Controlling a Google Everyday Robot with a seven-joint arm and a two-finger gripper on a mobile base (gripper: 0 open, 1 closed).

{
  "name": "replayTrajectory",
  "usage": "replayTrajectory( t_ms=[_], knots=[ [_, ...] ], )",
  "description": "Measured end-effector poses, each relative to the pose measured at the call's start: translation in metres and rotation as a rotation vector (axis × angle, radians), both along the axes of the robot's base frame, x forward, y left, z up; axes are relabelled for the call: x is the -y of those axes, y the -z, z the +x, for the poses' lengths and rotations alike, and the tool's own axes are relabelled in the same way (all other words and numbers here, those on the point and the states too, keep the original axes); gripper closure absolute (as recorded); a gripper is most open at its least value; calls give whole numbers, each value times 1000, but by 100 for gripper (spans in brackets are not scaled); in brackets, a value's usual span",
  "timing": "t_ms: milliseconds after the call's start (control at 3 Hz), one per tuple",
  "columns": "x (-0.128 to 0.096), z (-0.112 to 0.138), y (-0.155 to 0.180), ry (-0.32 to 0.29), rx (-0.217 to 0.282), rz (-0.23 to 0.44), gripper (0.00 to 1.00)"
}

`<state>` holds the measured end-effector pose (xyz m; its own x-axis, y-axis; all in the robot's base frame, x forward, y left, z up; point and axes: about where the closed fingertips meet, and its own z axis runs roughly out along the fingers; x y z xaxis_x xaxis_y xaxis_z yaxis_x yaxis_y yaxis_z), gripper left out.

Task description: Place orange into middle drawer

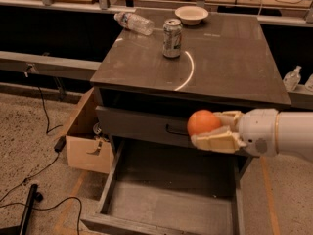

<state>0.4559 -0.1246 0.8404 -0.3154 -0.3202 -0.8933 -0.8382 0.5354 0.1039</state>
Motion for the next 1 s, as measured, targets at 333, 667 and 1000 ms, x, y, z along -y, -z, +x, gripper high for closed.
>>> replayTrajectory(
  t_ms=[333,667,1000],
  knots=[
    [-8,-13,65,-5,-8,-24,100],
    [-26,-25,147,-26,31,-62,100],
    [-35,-14,203,-5,79,-110,100]
  ],
)
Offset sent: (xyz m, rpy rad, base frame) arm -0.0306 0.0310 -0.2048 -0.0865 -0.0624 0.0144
